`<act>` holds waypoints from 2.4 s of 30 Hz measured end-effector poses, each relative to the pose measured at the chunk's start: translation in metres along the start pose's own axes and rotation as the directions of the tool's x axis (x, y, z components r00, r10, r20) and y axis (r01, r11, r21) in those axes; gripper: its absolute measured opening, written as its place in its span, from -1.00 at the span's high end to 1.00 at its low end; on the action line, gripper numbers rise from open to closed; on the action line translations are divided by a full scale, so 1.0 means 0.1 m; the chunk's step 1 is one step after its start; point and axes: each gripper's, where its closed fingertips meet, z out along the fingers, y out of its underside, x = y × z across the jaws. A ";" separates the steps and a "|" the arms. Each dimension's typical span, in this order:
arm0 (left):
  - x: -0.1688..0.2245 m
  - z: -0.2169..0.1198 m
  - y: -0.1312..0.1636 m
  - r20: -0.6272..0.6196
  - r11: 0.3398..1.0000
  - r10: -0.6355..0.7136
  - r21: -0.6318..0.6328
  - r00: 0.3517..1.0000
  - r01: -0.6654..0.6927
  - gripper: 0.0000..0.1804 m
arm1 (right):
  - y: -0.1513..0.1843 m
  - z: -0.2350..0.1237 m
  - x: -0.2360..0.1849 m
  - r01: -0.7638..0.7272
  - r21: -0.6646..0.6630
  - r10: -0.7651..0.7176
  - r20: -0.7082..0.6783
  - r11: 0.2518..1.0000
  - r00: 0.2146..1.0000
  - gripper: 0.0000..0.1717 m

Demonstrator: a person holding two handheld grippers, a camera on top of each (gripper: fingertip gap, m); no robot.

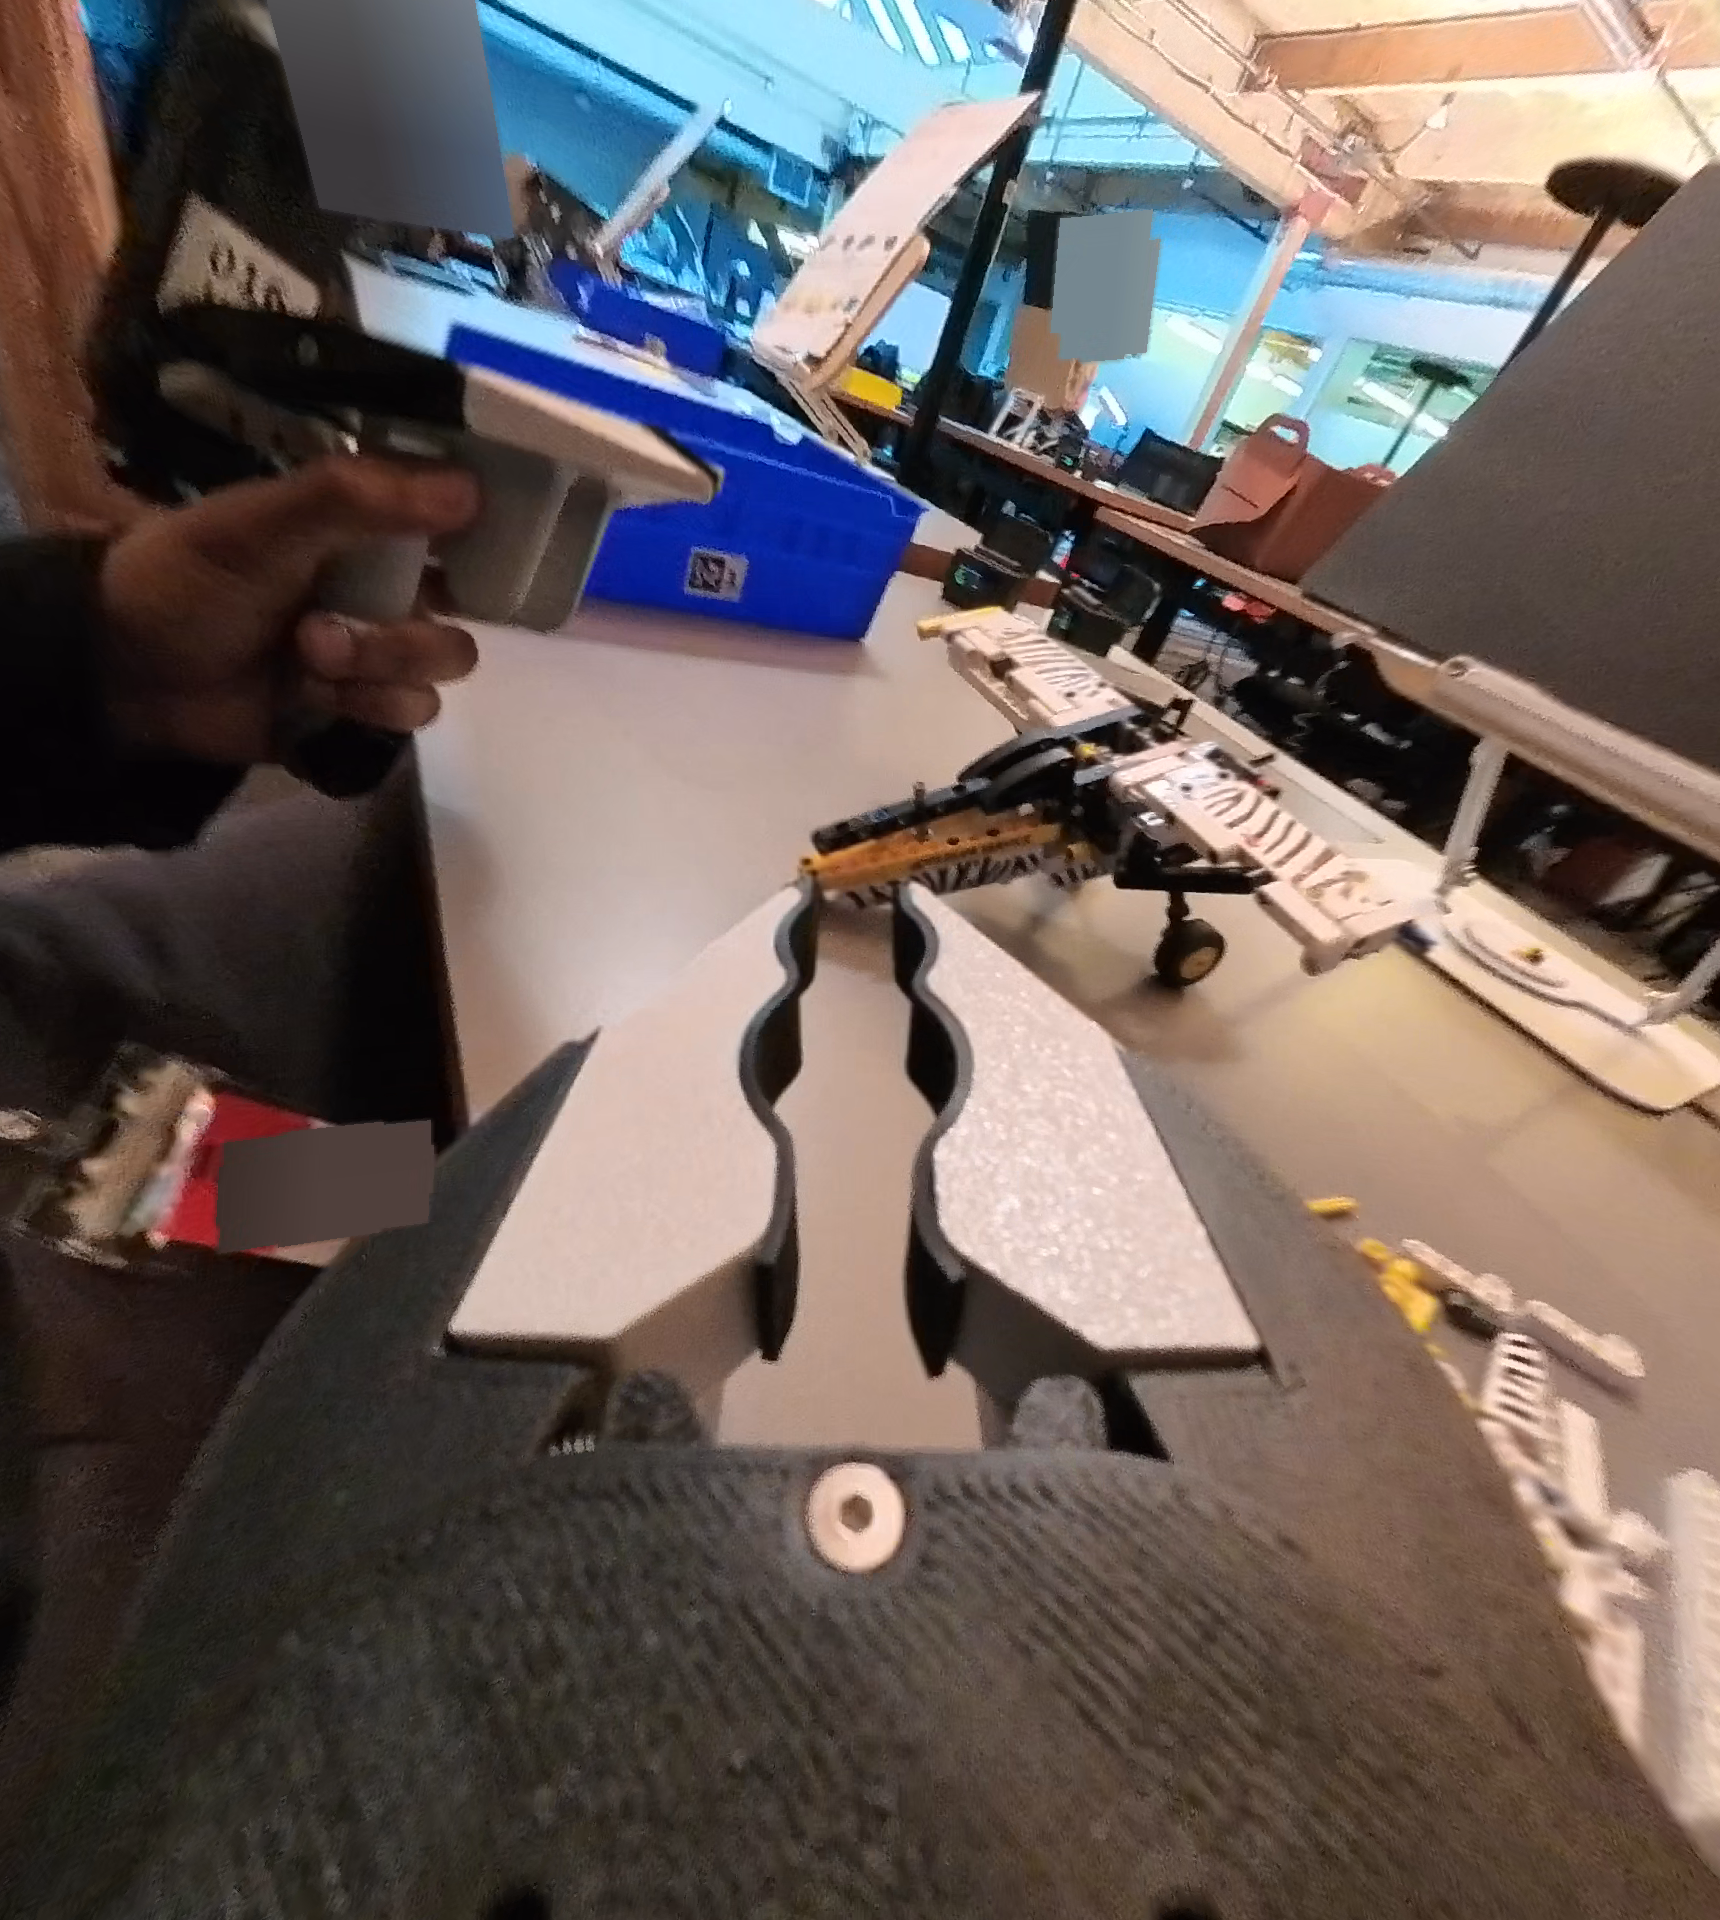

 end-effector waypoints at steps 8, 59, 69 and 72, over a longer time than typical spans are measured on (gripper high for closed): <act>-0.03 -0.42 -0.12 0.052 0.997 -0.039 0.066 0.998 0.035 1.00 | -0.25 0.00 -0.04 -0.187 0.083 0.187 0.013 0.979 0.982 0.81; 1.06 -3.20 1.41 0.559 0.909 -0.417 0.231 0.717 0.348 1.00 | 5.53 0.03 -2.26 -0.391 -0.782 0.443 -0.166 0.485 0.881 0.89; 0.49 -4.01 1.79 0.729 0.880 -0.458 0.288 0.509 0.379 1.00 | 7.57 -0.22 -1.89 -0.391 -0.905 0.358 -0.314 0.166 0.879 0.75; 0.43 -4.01 1.82 0.760 0.898 -0.409 0.238 0.506 0.369 1.00 | 7.70 -0.26 -1.96 -0.318 -0.937 0.360 -0.250 0.146 0.899 0.70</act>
